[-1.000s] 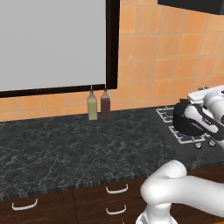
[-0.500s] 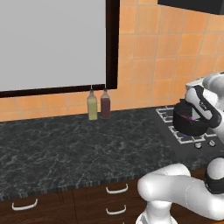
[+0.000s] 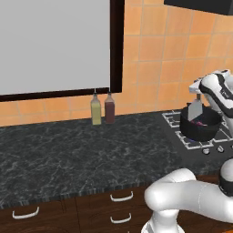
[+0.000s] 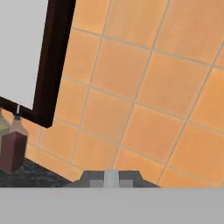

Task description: Put the onion and tomato in the pot. Retrieve the spatula and lightly stir the vegetables in the pot.

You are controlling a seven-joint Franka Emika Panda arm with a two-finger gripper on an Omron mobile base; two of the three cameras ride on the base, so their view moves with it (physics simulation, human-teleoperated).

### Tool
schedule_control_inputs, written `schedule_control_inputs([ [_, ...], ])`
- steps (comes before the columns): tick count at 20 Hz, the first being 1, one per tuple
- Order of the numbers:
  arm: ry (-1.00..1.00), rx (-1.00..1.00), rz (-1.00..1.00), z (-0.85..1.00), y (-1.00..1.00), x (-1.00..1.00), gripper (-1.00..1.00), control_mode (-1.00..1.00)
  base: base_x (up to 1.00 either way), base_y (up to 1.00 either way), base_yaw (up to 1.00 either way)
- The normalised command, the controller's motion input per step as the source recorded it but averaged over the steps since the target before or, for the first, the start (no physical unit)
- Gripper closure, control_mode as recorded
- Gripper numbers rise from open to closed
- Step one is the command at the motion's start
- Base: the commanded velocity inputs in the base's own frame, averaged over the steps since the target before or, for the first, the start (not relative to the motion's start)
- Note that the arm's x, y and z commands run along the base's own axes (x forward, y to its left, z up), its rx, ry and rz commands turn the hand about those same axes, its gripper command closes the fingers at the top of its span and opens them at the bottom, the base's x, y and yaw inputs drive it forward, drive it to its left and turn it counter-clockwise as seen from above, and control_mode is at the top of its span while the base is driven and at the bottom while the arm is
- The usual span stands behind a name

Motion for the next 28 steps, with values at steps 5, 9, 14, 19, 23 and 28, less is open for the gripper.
schedule_control_inputs([
  [5,0.00,0.00,0.24,-0.18,-0.27,0.03,1.00,-1.00,0.00,0.00,0.00],
  [9,0.10,0.00,0.11,-0.23,-0.28,0.10,1.00,-1.00,0.00,0.00,0.00],
  [14,0.14,0.00,0.12,-0.40,-0.26,0.17,1.00,-1.00,0.00,0.00,0.00],
  [19,0.04,0.00,0.20,-0.46,-0.03,0.40,1.00,-1.00,0.00,0.00,0.00],
  [23,0.00,0.00,0.16,-0.24,-0.14,0.19,1.00,-1.00,0.00,0.00,0.00],
  [28,-0.09,0.09,0.14,0.63,-0.17,-0.11,1.00,-1.00,0.00,0.00,0.00],
])
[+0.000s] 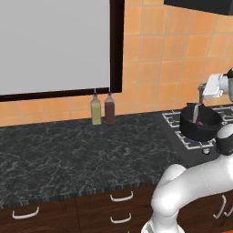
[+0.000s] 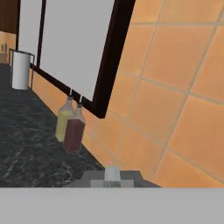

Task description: Put the onion and tomato in the pot. Retrieve the spatula and lightly stir the vegetables in the pot.

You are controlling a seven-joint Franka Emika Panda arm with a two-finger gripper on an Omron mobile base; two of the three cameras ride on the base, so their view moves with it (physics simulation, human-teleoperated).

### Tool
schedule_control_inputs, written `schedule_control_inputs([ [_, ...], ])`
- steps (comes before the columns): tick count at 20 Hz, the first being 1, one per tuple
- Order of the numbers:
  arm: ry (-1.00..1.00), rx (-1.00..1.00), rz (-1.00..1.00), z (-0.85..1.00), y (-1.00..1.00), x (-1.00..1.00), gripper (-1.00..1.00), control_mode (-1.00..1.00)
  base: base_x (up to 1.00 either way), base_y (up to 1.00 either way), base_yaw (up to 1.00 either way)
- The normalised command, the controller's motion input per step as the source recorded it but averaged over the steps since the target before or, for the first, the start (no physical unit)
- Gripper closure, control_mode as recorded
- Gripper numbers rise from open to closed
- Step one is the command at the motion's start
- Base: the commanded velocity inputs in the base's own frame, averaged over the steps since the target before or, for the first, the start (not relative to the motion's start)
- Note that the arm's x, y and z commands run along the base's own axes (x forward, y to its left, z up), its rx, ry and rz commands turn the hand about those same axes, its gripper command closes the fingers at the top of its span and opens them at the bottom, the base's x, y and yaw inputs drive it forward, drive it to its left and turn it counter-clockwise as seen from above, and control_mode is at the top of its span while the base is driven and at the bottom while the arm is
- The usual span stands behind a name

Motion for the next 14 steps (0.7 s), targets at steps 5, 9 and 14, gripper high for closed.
schedule_control_inputs([
  [5,-0.03,0.06,0.10,0.32,0.00,-0.01,1.00,-1.00,0.00,0.00,0.00],
  [9,0.06,0.00,0.08,-0.33,0.00,0.16,1.00,-1.00,0.00,0.00,0.00],
  [14,0.06,0.00,0.10,-0.46,0.02,0.28,1.00,-1.00,0.00,0.00,0.00],
])
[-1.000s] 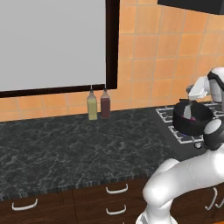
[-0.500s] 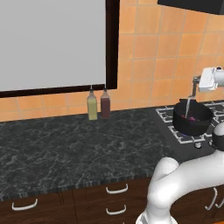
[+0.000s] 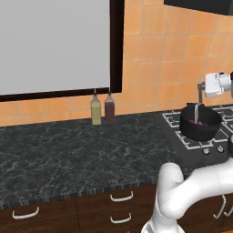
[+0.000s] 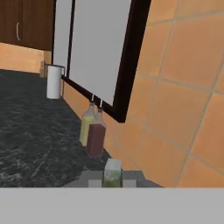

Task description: Put the onion and tomato in the pot. Retrieve the spatula and lightly stir the vegetables in the pot.

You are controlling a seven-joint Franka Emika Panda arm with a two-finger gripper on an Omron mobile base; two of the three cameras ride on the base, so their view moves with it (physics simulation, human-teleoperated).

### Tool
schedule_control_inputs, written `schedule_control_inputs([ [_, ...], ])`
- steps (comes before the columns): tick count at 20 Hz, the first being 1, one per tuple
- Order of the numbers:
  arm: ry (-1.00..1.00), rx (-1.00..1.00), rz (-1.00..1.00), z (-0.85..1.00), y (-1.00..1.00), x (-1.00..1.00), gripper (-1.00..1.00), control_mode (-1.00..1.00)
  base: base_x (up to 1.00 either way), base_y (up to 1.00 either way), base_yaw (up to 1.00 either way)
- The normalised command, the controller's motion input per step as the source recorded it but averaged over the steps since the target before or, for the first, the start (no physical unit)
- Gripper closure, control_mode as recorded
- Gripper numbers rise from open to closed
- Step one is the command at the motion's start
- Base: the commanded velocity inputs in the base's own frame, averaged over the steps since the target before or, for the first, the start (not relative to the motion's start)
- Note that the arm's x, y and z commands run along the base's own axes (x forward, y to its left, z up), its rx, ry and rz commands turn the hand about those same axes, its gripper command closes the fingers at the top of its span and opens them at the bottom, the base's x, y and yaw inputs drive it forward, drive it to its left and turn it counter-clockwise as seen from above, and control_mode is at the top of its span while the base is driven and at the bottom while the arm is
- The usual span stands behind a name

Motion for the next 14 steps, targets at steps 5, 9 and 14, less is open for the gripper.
schedule_control_inputs([
  [5,0.01,0.00,0.08,-0.38,0.00,0.16,1.00,-1.00,0.00,0.00,0.00],
  [9,0.01,0.00,0.19,-0.18,-0.43,-0.04,1.00,-1.00,0.00,0.00,0.00],
  [14,0.07,0.00,0.20,-0.42,-0.46,0.00,1.00,-1.00,0.00,0.00,0.00],
])
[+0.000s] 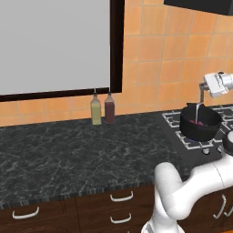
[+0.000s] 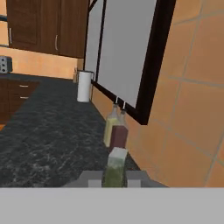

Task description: Put the onion and tomato in the pot. Retrieve the spatula and lightly stir the vegetables in the pot.

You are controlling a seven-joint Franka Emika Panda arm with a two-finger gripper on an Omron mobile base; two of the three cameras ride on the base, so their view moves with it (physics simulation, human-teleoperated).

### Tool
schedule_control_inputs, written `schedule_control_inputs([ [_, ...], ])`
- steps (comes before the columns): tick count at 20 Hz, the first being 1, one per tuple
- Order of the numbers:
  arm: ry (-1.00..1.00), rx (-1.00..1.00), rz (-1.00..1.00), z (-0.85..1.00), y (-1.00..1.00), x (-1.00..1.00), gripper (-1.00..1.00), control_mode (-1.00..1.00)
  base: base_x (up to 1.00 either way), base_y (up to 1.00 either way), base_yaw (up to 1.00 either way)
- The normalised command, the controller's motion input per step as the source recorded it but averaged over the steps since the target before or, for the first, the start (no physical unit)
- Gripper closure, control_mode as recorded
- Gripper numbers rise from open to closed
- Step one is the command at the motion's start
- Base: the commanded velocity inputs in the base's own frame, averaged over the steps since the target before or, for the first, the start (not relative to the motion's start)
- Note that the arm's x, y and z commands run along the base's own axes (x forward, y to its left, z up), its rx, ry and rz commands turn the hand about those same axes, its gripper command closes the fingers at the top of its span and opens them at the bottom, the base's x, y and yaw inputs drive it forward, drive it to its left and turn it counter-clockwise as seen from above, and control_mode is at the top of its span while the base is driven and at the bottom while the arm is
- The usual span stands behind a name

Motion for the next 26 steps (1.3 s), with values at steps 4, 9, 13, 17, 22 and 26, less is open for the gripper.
schedule_control_inputs([
  [4,0.08,0.00,0.19,-0.72,-0.29,-0.04,1.00,-1.00,0.00,0.00,0.00],
  [9,0.07,0.00,0.10,-0.71,-0.11,-0.01,1.00,-1.00,0.00,0.00,0.00],
  [13,-0.08,0.00,0.00,0.18,0.00,-0.29,1.00,-1.00,0.00,0.00,0.00],
  [17,-0.12,0.08,0.00,0.54,0.00,-0.21,1.00,-1.00,0.00,0.00,0.00],
  [22,-0.01,0.03,0.00,-0.10,0.02,-0.16,1.00,-1.00,0.00,0.00,0.00],
  [26,0.00,-0.01,0.00,-0.51,0.00,0.00,1.00,-1.00,0.00,0.00,0.00],
])
